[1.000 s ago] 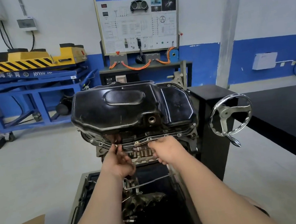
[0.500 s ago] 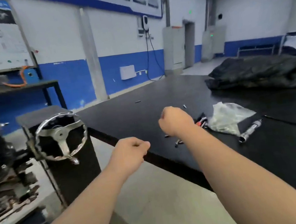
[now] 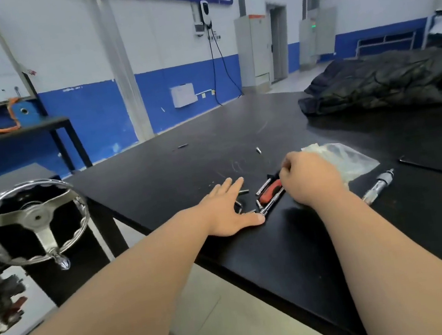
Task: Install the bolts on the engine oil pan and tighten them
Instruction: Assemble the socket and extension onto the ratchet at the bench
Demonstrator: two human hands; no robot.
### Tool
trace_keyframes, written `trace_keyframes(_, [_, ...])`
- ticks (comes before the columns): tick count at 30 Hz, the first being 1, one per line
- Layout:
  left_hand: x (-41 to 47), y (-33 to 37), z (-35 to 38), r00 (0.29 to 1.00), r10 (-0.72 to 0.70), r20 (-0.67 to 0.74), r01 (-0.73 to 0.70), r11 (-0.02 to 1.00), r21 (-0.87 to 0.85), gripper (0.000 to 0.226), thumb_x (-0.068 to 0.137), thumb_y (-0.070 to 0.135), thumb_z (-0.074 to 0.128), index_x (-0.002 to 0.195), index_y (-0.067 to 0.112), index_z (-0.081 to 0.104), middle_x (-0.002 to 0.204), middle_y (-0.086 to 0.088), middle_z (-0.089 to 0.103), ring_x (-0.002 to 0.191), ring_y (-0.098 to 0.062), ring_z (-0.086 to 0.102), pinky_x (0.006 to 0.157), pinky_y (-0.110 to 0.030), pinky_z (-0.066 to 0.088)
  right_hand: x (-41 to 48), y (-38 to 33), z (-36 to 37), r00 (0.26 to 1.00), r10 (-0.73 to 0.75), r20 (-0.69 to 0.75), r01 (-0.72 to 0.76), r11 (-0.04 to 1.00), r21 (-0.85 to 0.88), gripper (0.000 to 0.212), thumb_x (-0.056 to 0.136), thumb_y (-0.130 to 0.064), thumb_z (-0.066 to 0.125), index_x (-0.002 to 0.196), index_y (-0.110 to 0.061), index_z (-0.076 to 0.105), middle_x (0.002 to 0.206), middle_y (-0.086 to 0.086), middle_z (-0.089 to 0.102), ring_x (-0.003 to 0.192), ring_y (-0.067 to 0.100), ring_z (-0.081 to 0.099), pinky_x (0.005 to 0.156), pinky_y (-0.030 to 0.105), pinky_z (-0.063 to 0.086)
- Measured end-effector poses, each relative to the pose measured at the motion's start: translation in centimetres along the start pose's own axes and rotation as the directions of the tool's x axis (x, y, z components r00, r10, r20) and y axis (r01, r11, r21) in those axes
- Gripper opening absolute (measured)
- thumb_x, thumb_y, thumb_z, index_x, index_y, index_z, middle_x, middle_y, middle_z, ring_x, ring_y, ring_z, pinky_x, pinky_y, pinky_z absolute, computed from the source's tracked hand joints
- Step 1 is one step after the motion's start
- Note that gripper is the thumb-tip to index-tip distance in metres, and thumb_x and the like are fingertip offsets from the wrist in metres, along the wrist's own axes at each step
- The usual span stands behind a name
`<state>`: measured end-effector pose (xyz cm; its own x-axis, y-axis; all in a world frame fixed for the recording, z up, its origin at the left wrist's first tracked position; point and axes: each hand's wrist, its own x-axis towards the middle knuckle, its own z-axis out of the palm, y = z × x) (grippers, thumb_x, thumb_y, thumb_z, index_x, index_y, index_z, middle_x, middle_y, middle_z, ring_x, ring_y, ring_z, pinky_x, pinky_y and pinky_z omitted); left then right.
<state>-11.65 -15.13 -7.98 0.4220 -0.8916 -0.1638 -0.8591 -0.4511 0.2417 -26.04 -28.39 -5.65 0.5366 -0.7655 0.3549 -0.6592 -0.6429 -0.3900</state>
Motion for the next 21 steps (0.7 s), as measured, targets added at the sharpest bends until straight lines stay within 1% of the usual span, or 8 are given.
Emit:
trace_keyframes(4, [1.9, 1.1, 0.0, 0.999, 0.031, -0.013, -0.03, 0.999, 0.036, 0.101, 0.074, 0.079, 0.048, 0.15, 0.041, -0.006, 0.16, 0.005, 0.001, 0.146, -0.028, 0.002, 0.114, -0.046, 0.009, 0.3, -0.1, 0.5, 0.997, 0.05, -0.059, -0.051, 0.998, -0.022, 0.023, 0.094, -0.023, 0.041, 0.105, -0.018, 0.06, 0.098, 0.003, 0.065, 0.078, 0.021, 0.047, 0.065, 0.029, 0.034])
trace_keyframes(7, [2.7, 1.7, 0.5, 0.995, 0.044, -0.092, -0.041, 0.998, 0.039, 0.085, 0.075, 0.079, 0.047, 0.147, 0.042, 0.019, 0.15, 0.005, 0.021, 0.137, -0.029, 0.015, 0.108, -0.042, 0.015, 0.4, 0.2, 0.5, 0.988, 0.129, -0.088, -0.132, 0.991, -0.028, 0.028, 0.093, -0.019, 0.041, 0.114, -0.017, 0.059, 0.106, 0.005, 0.064, 0.091, 0.026, 0.056, 0.068, 0.029, 0.035])
trace_keyframes(10, [2.7, 1.9, 1.1, 0.972, 0.099, -0.215, -0.095, 0.995, 0.026, 0.062, 0.082, 0.07, 0.049, 0.136, 0.041, 0.04, 0.13, 0.003, 0.035, 0.123, -0.024, 0.026, 0.094, -0.033, 0.02, 0.7, 0.7, 0.3, 0.968, 0.223, -0.117, -0.229, 0.973, -0.04, 0.03, 0.09, -0.017, 0.046, 0.118, -0.015, 0.056, 0.113, 0.009, 0.063, 0.106, 0.03, 0.056, 0.072, 0.031, 0.033])
trace_keyframes(14, [2.5, 2.3, 1.6, 0.951, 0.147, -0.272, -0.163, 0.986, -0.036, 0.038, 0.088, 0.057, 0.052, 0.117, 0.032, 0.052, 0.116, 0.003, 0.043, 0.114, -0.02, 0.033, 0.088, -0.03, 0.026, 0.6, 1.3, 0.1, 0.967, 0.207, -0.146, -0.232, 0.956, -0.181, 0.033, 0.088, -0.022, 0.05, 0.119, -0.012, 0.056, 0.121, 0.011, 0.056, 0.117, 0.031, 0.044, 0.089, 0.038, 0.036])
trace_keyframes(15, [2.3, 2.3, 1.6, 0.948, 0.157, -0.278, -0.183, 0.981, -0.067, 0.032, 0.089, 0.054, 0.052, 0.111, 0.03, 0.053, 0.112, 0.004, 0.044, 0.111, -0.018, 0.035, 0.086, -0.03, 0.029, 0.6, 1.3, 0.1, 0.973, 0.171, -0.153, -0.202, 0.955, -0.217, 0.033, 0.088, -0.022, 0.05, 0.119, -0.013, 0.056, 0.122, 0.01, 0.056, 0.117, 0.031, 0.043, 0.09, 0.038, 0.036])
trace_keyframes(17, [2.0, 2.4, 1.8, 0.937, 0.181, -0.3, -0.211, 0.975, -0.07, 0.023, 0.092, 0.049, 0.051, 0.102, 0.029, 0.053, 0.102, 0.006, 0.044, 0.104, -0.017, 0.042, 0.081, -0.03, 0.034, 0.8, 0.9, 0.3, 0.985, 0.118, -0.122, -0.14, 0.97, -0.196, 0.029, 0.087, -0.018, 0.048, 0.113, -0.014, 0.059, 0.115, 0.009, 0.059, 0.108, 0.03, 0.05, 0.081, 0.036, 0.039])
trace_keyframes(19, [1.7, 2.7, 2.0, 0.923, 0.192, -0.333, -0.2, 0.98, 0.01, 0.022, 0.095, 0.046, 0.046, 0.101, 0.027, 0.052, 0.097, 0.007, 0.043, 0.094, -0.017, 0.047, 0.075, -0.031, 0.037, 1.0, 0.1, 0.6, 0.991, 0.129, -0.032, -0.132, 0.983, -0.126, 0.017, 0.084, -0.014, 0.047, 0.097, -0.015, 0.059, 0.101, 0.009, 0.061, 0.09, 0.03, 0.055, 0.068, 0.031, 0.039])
trace_keyframes(21, [1.3, 2.9, 2.0, 0.911, 0.183, -0.37, -0.161, 0.983, 0.089, 0.023, 0.097, 0.045, 0.042, 0.101, 0.025, 0.052, 0.095, 0.008, 0.042, 0.084, -0.016, 0.047, 0.07, -0.031, 0.038, 1.4, -0.3, 0.4, 0.986, 0.165, 0.029, -0.161, 0.98, -0.115, 0.004, 0.083, -0.014, 0.048, 0.082, -0.016, 0.05, 0.086, 0.006, 0.054, 0.076, 0.03, 0.049, 0.064, 0.03, 0.037])
